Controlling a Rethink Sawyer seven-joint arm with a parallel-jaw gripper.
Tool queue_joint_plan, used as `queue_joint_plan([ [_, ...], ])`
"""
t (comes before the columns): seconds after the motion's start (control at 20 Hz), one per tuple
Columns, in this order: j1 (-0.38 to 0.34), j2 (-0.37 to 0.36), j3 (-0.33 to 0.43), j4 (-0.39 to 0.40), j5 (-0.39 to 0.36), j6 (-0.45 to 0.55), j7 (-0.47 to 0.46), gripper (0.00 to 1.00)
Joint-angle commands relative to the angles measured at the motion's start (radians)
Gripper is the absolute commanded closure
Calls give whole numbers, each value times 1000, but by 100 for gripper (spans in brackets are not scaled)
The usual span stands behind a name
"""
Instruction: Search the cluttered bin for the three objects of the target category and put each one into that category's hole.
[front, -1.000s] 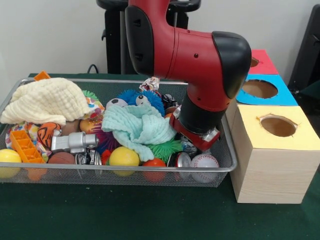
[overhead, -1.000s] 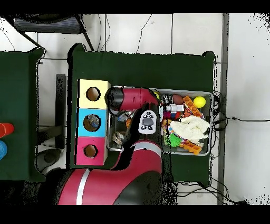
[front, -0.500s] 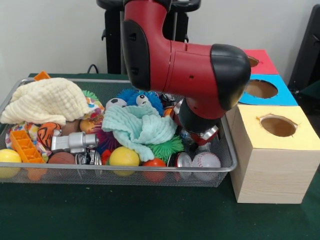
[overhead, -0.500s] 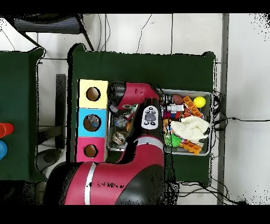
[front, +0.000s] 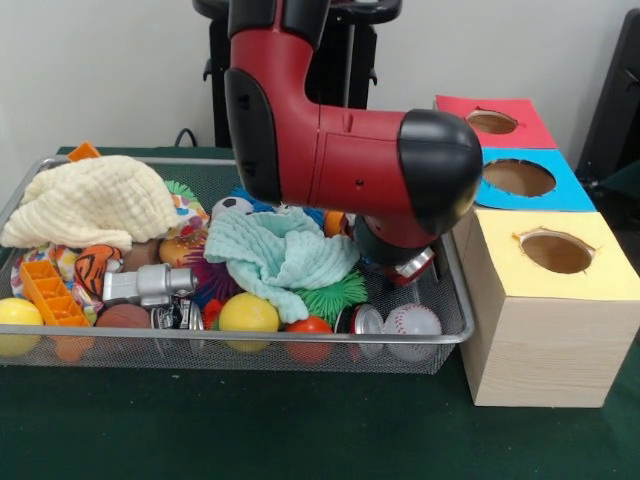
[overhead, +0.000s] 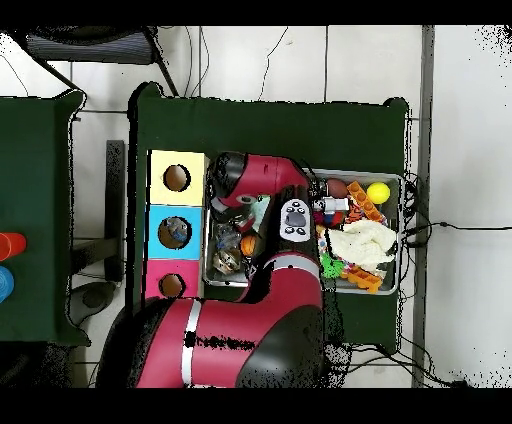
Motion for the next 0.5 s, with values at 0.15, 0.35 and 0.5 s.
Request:
queue_joint_plan([
  [0.15,-38,-19,109,37,26,133,-56,0],
  [0.35,-47,-67,122,103,71,49,-6,0],
  [0.5,-43,-116,123,174,96,5,15,0],
])
